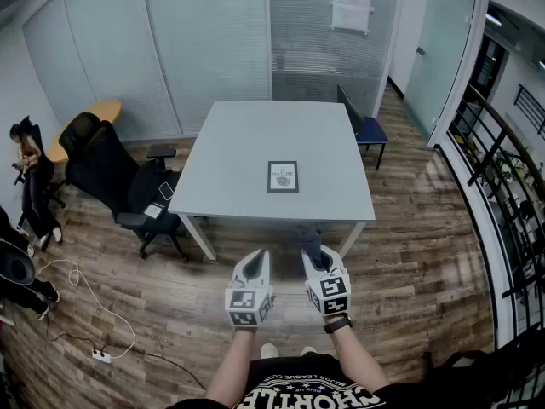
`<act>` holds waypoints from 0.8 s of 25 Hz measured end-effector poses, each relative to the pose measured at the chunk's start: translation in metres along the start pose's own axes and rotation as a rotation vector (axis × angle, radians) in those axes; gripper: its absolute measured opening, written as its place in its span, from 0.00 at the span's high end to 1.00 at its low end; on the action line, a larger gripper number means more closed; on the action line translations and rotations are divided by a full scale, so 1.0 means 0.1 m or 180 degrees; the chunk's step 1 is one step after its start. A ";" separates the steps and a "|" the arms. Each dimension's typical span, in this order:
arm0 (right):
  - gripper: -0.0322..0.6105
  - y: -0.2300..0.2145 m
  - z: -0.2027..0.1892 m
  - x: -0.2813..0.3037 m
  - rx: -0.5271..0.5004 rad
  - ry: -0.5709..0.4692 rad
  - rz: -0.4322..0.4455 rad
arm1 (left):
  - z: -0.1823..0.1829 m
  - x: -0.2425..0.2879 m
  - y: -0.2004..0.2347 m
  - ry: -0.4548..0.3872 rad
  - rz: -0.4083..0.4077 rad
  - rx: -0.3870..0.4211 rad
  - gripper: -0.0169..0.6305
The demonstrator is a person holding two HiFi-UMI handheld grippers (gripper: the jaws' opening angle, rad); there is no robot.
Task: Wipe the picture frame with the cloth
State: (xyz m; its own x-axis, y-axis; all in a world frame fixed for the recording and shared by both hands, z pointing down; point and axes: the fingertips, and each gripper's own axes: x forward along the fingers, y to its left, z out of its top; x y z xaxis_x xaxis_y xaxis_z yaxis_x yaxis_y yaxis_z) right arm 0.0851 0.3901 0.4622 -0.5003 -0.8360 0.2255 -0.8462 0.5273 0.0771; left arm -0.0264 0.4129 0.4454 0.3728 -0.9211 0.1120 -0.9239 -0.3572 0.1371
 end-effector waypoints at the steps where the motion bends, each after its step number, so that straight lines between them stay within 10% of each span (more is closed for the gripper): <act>1: 0.83 0.02 0.01 0.03 0.0020 -0.0021 -0.0013 | -0.01 0.00 0.04 0.0000 -0.0004 0.0016 0.96; 20: 0.83 0.07 0.26 0.48 -0.0013 -0.0146 -0.0236 | 0.11 0.23 0.68 -0.0178 0.0007 0.0190 0.96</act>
State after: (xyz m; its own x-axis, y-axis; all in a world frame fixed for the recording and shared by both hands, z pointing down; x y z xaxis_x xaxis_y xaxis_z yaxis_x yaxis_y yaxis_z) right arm 0.0505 0.3495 0.4489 -0.4442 -0.8788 0.1743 -0.8806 0.4641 0.0958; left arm -0.0817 0.3657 0.4463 0.3669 -0.9285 0.0567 -0.9288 -0.3622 0.0778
